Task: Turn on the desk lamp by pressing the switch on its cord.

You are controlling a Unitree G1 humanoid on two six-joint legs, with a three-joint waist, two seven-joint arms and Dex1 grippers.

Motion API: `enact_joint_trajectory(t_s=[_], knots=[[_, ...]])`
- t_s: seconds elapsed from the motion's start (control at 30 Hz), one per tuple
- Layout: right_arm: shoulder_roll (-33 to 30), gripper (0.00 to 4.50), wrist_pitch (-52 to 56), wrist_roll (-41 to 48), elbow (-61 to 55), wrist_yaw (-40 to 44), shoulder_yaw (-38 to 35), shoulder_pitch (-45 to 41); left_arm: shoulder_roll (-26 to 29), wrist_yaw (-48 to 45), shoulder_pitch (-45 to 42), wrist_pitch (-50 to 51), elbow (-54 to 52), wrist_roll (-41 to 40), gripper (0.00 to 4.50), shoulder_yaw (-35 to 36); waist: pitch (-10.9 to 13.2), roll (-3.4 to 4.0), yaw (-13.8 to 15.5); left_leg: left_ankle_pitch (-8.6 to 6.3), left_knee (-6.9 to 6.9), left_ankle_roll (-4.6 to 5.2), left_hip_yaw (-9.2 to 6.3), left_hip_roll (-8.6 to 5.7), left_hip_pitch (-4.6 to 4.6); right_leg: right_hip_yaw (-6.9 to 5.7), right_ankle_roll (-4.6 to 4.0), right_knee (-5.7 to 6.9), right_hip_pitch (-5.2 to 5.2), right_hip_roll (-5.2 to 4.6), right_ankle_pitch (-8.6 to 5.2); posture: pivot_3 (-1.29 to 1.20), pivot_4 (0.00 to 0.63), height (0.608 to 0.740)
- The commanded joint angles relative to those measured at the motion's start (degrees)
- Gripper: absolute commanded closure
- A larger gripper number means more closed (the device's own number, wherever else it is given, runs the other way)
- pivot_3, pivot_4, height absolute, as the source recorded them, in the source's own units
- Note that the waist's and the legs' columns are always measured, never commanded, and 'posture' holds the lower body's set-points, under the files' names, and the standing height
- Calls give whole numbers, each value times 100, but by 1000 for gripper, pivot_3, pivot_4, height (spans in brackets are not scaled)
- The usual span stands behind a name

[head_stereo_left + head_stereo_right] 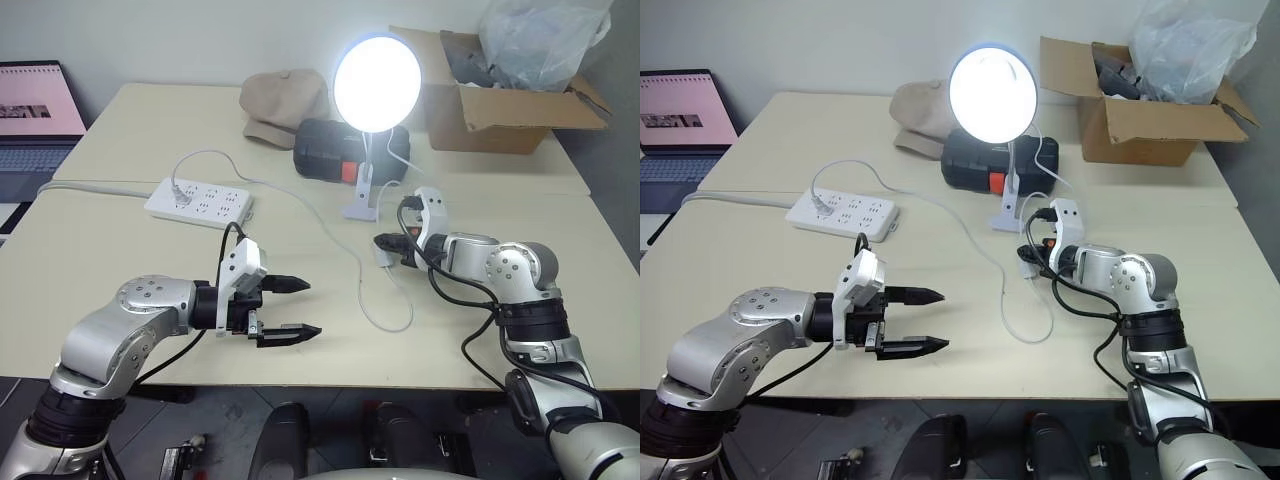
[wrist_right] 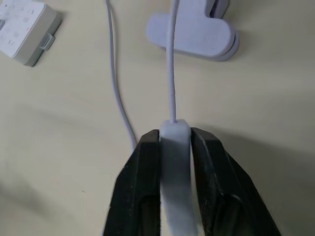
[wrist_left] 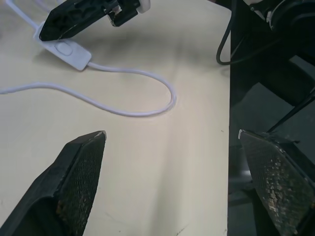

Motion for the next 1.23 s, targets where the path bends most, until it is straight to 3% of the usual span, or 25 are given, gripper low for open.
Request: enact_joint_trajectory(t_s=[0.03,0.27,0.4,0.57,0.63,0.8,0.9,1.23], knots=[[-11,2536,-33,-92,-214,148,-221,-107,-80,163,-57,-270,-70,247,0,-32,0,0,0,0,0,0,0,0,0,0,0,0,0,0,0,0,150,740],[-448,758,-45,-374,-765,656,-50,-66,-492,791,-550,-1034,667,944,0,174,1,2,7,0,1,0,0,-1,-1,-3,0,-1,0,0,0,0,150,740],[-1024,11,-220,-478,-1311,1384,127,48,-370,988,-769,-1739,1071,1593,0,203,2,3,1,0,0,0,3,-1,-1,-1,0,-2,-1,0,0,0,150,740],[-1841,11,-623,-434,-1974,2570,197,294,70,977,-936,-2374,1432,2176,0,334,2,3,-9,-1,-6,1,7,1,-2,1,0,-4,-7,1,-1,0,150,740],[-2402,11,-1204,-621,-2331,3354,274,583,196,864,-958,-1837,1291,1761,0,607,4,3,0,-1,-5,1,8,3,-3,1,0,-4,-8,1,-1,0,150,740],[-3132,11,-2278,-768,-2685,4631,86,1182,544,287,-452,-695,614,657,0,1135,5,-1,-1,-1,-2,1,9,1,-5,-1,2,-9,-6,-3,-1,0,150,740],[-3824,11,-2077,-547,-2780,5409,33,1430,887,24,-37,-180,293,281,0,1278,8,4,-7,-2,-4,0,12,1,-4,2,4,-10,-6,-4,-3,0,150,740],[-3979,11,-2258,-567,-2576,5599,-362,1507,799,196,-39,282,209,-215,0,1390,9,3,3,-1,3,-1,-6,1,16,-12,0,0,12,-6,-4,0,150,740]])
